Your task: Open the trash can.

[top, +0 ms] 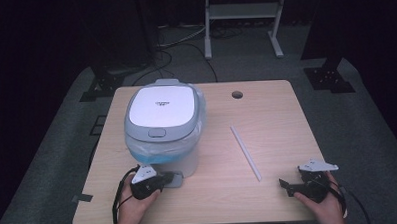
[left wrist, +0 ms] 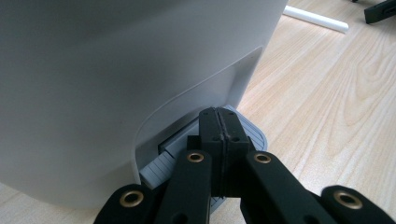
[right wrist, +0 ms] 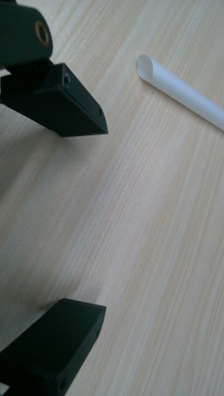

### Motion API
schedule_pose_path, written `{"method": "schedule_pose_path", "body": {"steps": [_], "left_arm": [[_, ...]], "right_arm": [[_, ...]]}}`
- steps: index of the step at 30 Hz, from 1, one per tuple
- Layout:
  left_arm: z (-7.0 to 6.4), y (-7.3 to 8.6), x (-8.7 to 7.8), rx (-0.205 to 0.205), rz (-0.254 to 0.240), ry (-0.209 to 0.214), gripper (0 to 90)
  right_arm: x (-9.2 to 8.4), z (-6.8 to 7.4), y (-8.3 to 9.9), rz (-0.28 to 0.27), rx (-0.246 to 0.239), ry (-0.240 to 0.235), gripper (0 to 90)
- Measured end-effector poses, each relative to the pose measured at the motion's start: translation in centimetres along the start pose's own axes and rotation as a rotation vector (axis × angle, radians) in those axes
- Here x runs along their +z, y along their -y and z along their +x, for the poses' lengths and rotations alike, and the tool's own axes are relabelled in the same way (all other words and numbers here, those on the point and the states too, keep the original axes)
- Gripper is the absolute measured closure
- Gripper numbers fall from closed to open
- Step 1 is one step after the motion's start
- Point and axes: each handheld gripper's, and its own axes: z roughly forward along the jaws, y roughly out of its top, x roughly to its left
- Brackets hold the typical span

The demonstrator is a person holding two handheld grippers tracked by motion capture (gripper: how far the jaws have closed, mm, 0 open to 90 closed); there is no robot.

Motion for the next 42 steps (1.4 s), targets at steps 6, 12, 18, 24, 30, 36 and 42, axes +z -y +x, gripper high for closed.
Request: {"method": "schedule_pose_path", "body": {"steps": [6,12,18,24,30,36,42], "left_arm": [[0.02,0.11,0.05,0.001,-0.002,0.002,90.0],[-0.08,0.12,0.09,0.007,0.004,-0.004,90.0],[-0.09,0.19,0.2,0.006,0.01,-0.006,90.0],[-0.18,0.26,0.38,0.013,0.024,-0.011,90.0],[-0.08,0.53,0.64,0.009,0.041,-0.008,90.0],[-0.13,0.6,0.72,0.007,0.041,-0.016,90.0],[-0.14,0.6,0.72,0.009,0.041,-0.017,90.0]], "right_arm": [[0.0,0.0,0.0,0.0,0.001,0.0,9.9],[0.0,0.0,0.0,0.0,0.001,-0.001,9.9],[0.0,0.0,0.0,0.0,0.0,0.0,9.9],[0.0,0.0,0.0,0.0,0.0,0.0,9.9],[0.0,0.02,0.0,0.0,0.002,0.0,9.9],[0.01,0.02,-0.01,0.001,0.002,0.001,9.8],[0.0,0.02,0.0,0.0,0.004,0.003,10.0]]}}
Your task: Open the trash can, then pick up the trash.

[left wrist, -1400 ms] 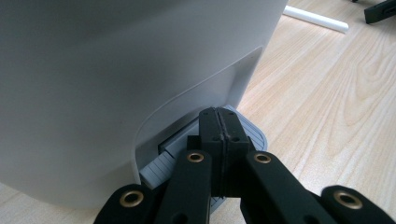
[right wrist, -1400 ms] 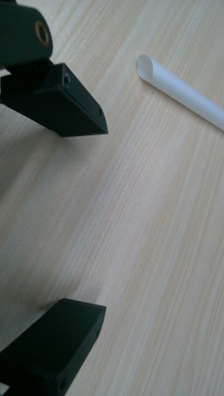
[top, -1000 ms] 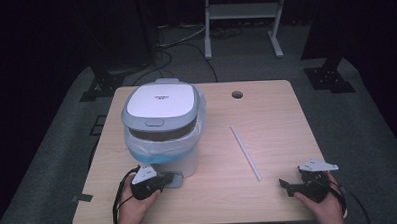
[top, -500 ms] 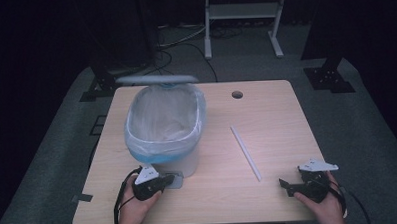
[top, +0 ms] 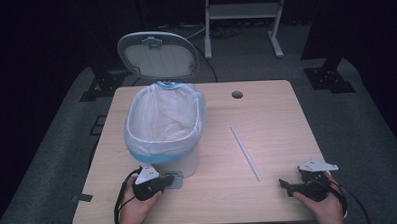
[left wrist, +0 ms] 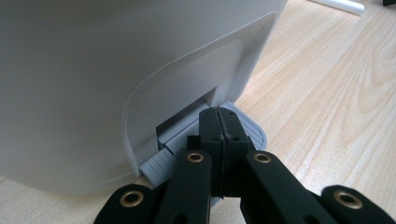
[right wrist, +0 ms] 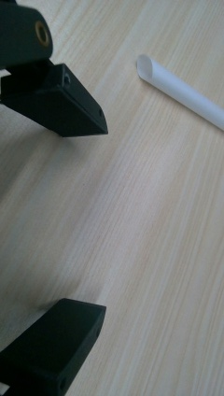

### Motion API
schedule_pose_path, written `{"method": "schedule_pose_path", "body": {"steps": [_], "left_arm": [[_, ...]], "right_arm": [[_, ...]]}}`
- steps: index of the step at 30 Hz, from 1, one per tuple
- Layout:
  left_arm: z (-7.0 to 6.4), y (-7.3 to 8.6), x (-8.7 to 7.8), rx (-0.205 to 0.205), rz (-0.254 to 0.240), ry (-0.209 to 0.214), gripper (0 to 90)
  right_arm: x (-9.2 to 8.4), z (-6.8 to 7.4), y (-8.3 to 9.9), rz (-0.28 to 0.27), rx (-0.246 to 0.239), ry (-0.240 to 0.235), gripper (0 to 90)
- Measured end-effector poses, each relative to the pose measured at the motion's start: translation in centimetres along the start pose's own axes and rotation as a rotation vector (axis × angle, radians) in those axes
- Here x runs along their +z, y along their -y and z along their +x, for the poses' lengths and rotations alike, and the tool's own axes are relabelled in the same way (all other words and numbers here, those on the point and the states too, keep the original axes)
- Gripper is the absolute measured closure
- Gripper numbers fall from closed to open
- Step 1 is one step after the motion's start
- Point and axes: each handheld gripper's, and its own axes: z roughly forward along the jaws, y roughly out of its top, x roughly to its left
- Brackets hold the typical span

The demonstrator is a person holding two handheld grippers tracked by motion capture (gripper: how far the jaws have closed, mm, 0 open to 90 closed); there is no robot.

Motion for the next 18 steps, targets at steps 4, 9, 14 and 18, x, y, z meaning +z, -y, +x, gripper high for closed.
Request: {"method": "schedule_pose_path", "body": {"steps": [4,9,14,18], "left_arm": [[0.03,0.0,0.0,-0.004,0.0,0.002,90.0],[0.15,-0.01,0.01,-0.011,-0.001,0.011,90.0],[0.13,-0.01,0.02,-0.009,-0.002,0.01,90.0],[0.18,-0.01,0.0,-0.013,-0.001,0.014,90.0]], "right_arm": [[0.05,-0.13,-0.08,-0.008,0.016,0.018,12.8],[0.06,-0.09,-0.1,-0.006,0.009,0.01,12.5],[0.13,0.06,-0.36,0.003,0.013,0.0,13.1],[-0.13,0.16,-0.67,-0.007,0.022,-0.008,13.5]]}}
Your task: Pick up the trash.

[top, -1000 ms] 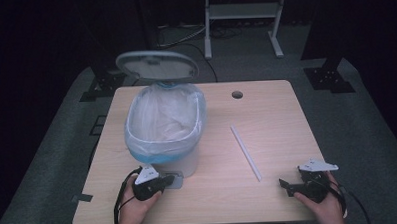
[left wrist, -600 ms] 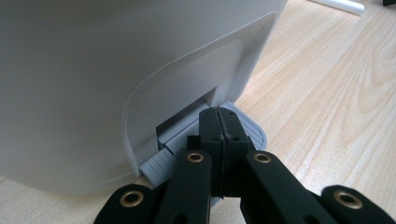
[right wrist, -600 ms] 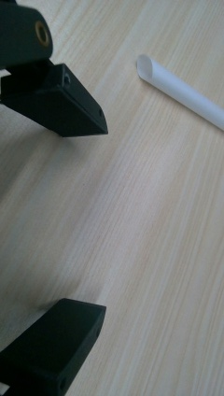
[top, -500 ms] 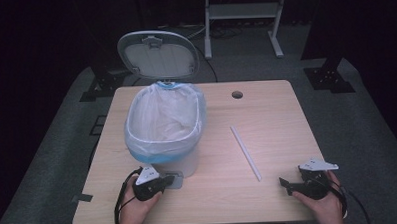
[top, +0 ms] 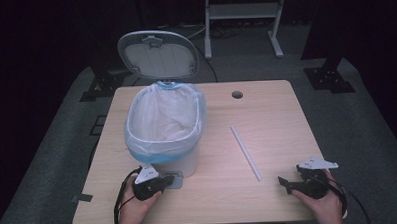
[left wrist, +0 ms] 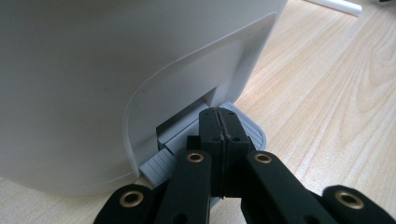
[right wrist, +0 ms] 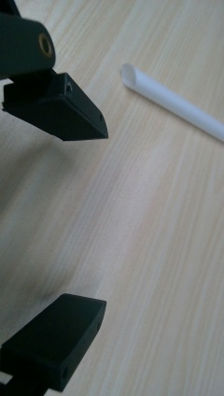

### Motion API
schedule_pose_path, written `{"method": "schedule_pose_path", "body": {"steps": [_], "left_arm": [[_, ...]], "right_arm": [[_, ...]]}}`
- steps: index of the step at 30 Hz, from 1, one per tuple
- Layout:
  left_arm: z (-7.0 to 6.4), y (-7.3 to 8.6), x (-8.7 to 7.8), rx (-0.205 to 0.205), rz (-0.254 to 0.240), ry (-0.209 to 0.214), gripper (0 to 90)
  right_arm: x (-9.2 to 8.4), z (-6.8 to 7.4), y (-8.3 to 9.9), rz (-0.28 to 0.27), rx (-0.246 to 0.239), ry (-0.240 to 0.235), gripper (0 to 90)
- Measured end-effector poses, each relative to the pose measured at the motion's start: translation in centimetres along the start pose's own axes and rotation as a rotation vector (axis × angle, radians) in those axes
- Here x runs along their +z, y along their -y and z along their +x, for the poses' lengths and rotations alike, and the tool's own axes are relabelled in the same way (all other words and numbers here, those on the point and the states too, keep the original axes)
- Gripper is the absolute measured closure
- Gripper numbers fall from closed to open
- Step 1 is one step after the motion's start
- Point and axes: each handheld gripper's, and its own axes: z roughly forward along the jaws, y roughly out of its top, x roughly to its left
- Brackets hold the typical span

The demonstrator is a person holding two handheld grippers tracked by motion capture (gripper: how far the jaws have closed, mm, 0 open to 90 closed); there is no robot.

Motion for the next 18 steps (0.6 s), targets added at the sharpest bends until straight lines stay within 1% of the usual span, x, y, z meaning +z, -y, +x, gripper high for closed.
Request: {"method": "schedule_pose_path", "body": {"steps": [4,9,10,12,14,18], "left_arm": [[0.0,0.0,0.0,0.001,0.0,0.0,90.0],[0.0,0.0,0.0,0.003,0.0,0.0,90.0],[0.0,0.0,0.0,0.001,0.0,0.001,90.0],[0.0,0.0,0.0,-0.001,0.001,0.0,90.0],[0.0,0.0,0.0,-0.001,0.001,0.001,90.0],[0.0,0.0,0.0,0.002,0.0,0.0,90.0]], "right_arm": [[-0.3,0.1,-0.5,-0.031,-0.006,-0.001,13.5],[-0.2,0.3,-0.9,-0.042,-0.01,-0.005,13.8],[-0.3,0.4,-1.0,-0.049,0.001,-0.013,16.4],[-0.4,0.5,-1.2,-0.06,0.004,-0.02,18.8],[-0.4,0.7,-1.5,-0.07,-0.003,-0.025,20.3],[-0.2,1.0,-1.9,-0.072,-0.008,-0.038,22.6]]}}
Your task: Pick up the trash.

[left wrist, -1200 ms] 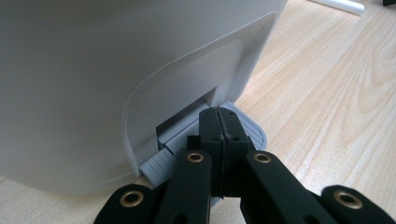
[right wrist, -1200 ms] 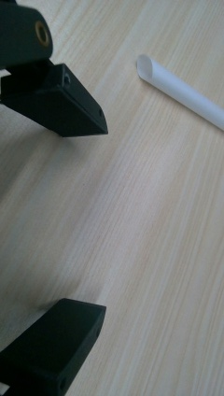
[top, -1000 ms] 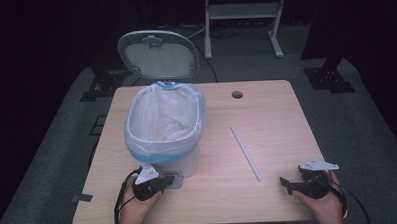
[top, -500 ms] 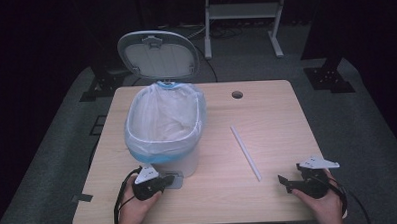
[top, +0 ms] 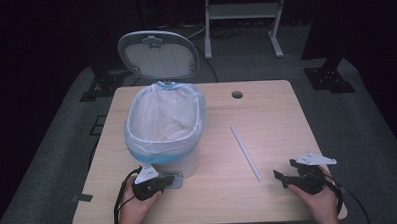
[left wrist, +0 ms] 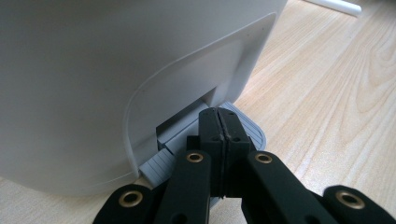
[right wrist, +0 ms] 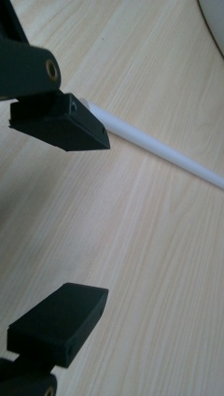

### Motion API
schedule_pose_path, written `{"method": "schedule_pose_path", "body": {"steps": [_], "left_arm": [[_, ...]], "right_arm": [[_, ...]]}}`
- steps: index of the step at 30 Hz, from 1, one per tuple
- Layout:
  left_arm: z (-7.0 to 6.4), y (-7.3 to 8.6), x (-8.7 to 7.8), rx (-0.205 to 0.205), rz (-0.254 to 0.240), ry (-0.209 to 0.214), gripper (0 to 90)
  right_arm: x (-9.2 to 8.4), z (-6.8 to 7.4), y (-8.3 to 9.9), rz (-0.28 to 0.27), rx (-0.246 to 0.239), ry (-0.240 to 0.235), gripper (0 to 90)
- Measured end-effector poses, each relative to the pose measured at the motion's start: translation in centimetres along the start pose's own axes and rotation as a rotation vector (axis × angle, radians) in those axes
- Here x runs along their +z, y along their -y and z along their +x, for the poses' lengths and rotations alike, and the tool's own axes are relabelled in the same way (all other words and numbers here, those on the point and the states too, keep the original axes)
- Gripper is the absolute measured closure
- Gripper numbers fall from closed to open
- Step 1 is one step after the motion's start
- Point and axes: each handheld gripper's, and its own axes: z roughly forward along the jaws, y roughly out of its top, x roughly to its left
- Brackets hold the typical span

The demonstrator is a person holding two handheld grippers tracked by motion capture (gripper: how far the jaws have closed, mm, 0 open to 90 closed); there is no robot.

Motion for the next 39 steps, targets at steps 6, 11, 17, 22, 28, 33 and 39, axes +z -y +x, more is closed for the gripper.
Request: {"method": "schedule_pose_path", "body": {"steps": [6,11,17,22,28,33,39], "left_arm": [[0.0,0.0,0.0,-0.001,0.0,0.0,90.0],[0.0,0.0,0.0,-0.001,0.0,0.0,90.0],[0.0,0.0,0.0,-0.002,0.0,0.0,90.0],[0.0,0.0,0.0,-0.003,0.0,0.001,90.0],[0.0,0.0,0.0,-0.003,0.0,0.001,90.0],[0.0,0.0,0.0,-0.004,0.001,0.001,90.0],[0.0,0.0,0.0,-0.005,0.0,0.002,90.0]], "right_arm": [[0.3,0.3,-0.6,-0.01,0.006,-0.012,31.8],[0.7,0.7,-1.2,-0.018,0.007,-0.029,35.5],[1.4,1.5,-1.9,-0.016,-0.011,-0.054,42.6],[2.0,2.0,-2.4,-0.009,-0.022,-0.073,47.6],[2.9,2.5,-3.0,-0.003,-0.025,-0.092,51.4],[3.6,2.9,-3.4,0.006,-0.028,-0.106,53.7],[4.7,3.3,-4.0,0.012,-0.036,-0.122,56.4]]}}
